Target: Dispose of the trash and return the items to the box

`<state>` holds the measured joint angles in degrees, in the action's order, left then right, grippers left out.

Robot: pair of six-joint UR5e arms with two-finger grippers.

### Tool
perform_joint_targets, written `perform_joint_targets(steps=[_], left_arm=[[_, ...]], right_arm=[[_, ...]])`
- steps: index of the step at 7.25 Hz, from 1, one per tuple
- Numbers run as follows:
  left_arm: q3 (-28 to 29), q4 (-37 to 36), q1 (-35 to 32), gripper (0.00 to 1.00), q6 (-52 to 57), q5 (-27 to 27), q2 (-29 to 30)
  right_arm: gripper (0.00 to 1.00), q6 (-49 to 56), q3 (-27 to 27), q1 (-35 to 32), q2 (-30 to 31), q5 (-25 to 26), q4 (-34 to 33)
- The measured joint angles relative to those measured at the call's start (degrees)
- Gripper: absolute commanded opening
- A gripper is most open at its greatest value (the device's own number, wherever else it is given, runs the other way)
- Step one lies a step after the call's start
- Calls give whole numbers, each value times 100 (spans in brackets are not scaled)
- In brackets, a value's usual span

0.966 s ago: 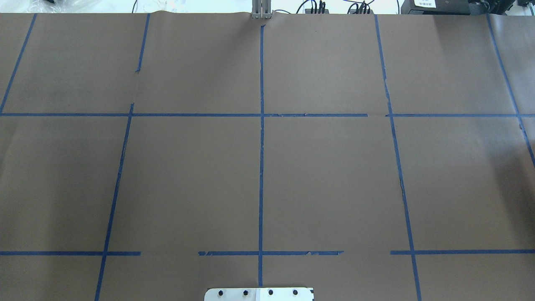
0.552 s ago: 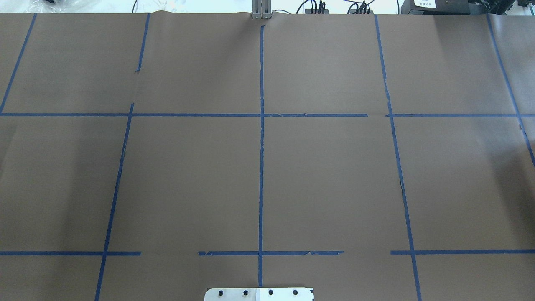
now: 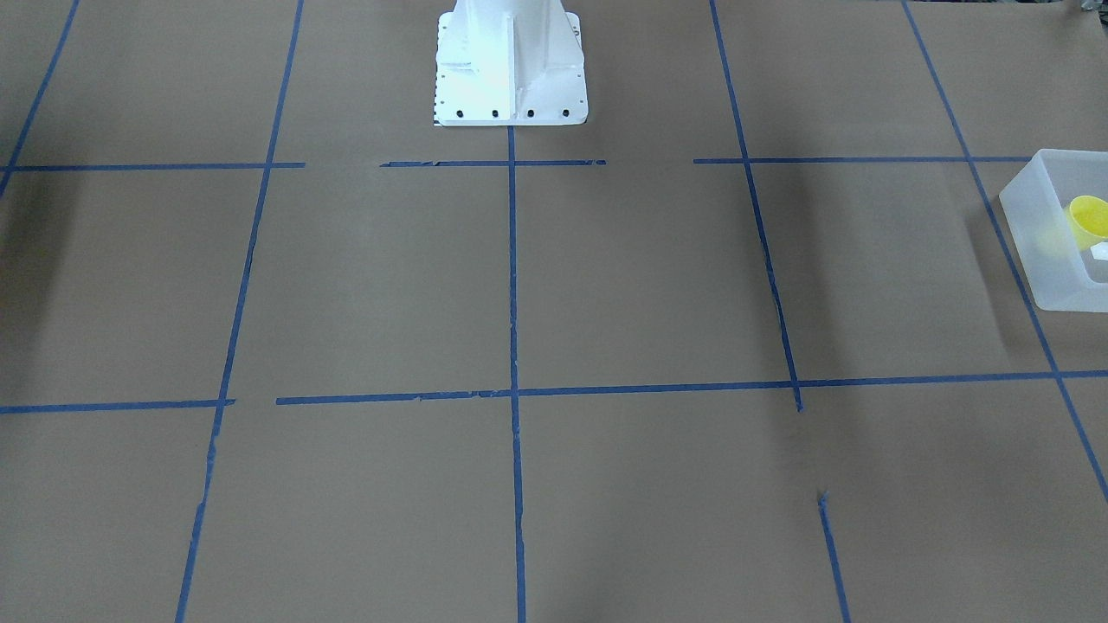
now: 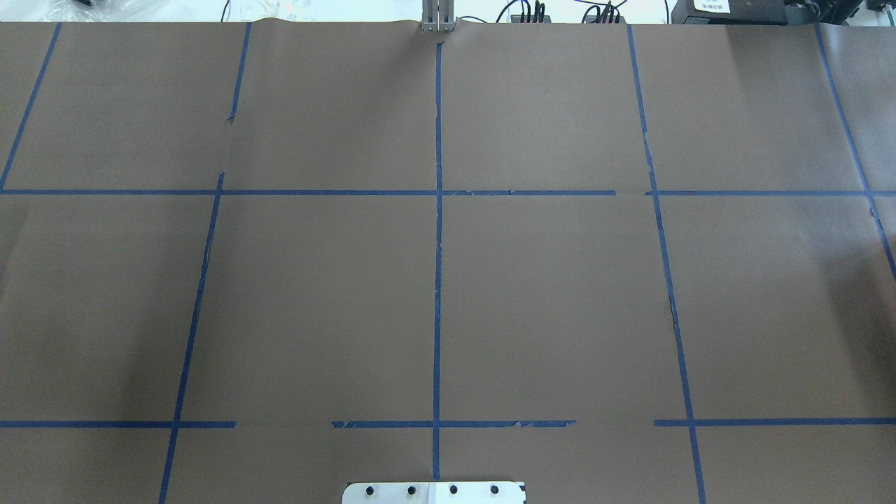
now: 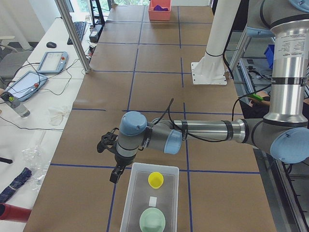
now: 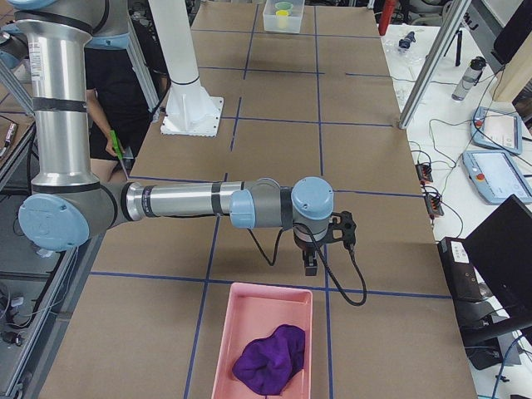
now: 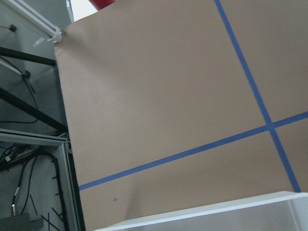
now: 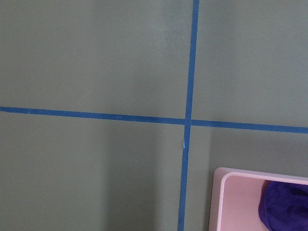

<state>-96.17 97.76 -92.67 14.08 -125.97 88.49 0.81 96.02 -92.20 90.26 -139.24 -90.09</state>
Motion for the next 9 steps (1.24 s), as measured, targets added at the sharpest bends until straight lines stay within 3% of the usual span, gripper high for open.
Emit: perform_joint_targets(steps=[5, 9], left_arm=[[53, -344, 174, 100, -788, -798, -10], [157, -345, 187, 100, -1023, -878, -4]], right_arm=[[100, 30, -9, 0, 11, -7, 0], [100, 48, -41, 0, 43, -1, 0]])
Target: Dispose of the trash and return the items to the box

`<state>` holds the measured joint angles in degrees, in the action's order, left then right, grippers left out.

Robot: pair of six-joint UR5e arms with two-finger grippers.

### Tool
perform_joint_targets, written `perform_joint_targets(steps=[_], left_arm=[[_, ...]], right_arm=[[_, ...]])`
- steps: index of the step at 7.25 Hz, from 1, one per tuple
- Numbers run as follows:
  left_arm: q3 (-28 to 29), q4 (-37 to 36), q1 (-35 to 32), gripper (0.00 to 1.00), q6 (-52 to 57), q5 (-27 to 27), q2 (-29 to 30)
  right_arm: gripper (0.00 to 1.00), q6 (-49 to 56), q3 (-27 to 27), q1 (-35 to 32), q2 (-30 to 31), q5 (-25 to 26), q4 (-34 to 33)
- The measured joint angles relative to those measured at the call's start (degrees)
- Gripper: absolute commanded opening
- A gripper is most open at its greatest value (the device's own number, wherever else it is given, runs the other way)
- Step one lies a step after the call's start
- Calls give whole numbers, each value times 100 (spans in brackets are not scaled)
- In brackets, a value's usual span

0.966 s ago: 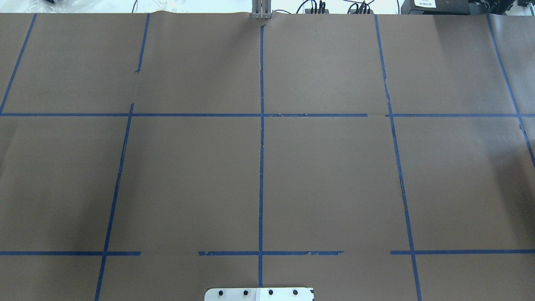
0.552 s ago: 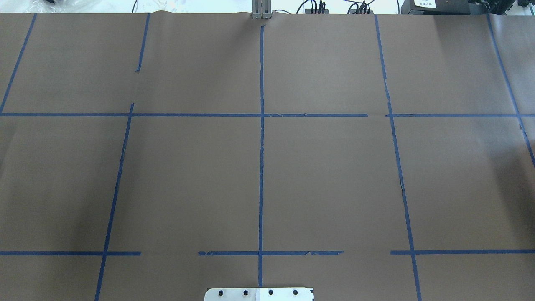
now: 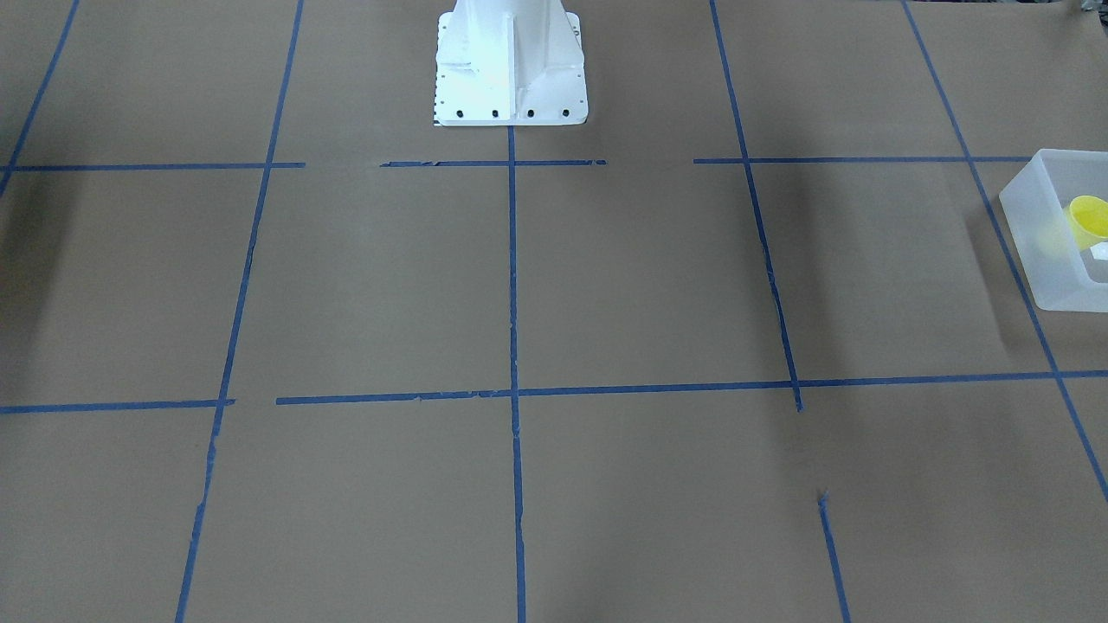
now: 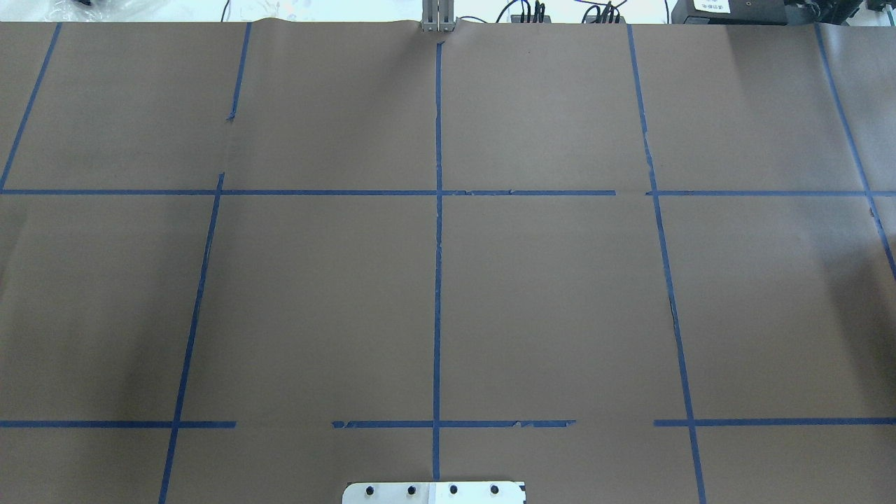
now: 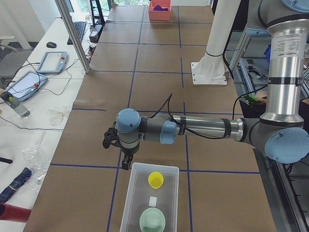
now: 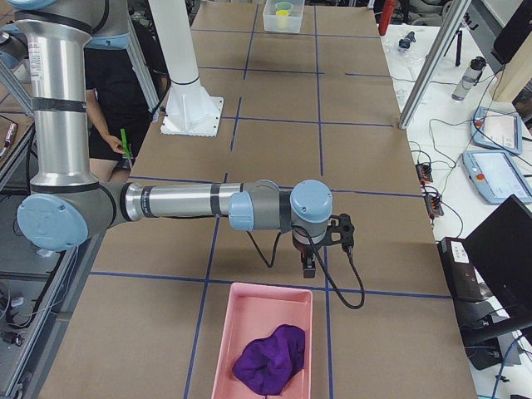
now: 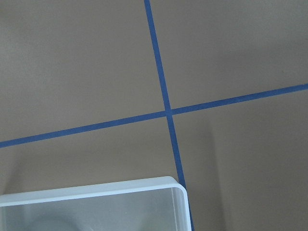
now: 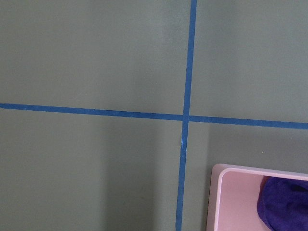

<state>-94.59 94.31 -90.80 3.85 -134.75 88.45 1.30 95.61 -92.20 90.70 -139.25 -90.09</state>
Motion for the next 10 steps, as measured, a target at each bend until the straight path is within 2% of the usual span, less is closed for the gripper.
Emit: perform_joint_targets(steps=[3, 10], left_arm=[[11, 7, 1, 100, -494, 26, 16], [46, 17, 9, 100, -534, 36, 29]], right_arm=[[100, 10, -7, 0, 23, 3, 0], [100, -57, -55, 0, 27, 21, 0]])
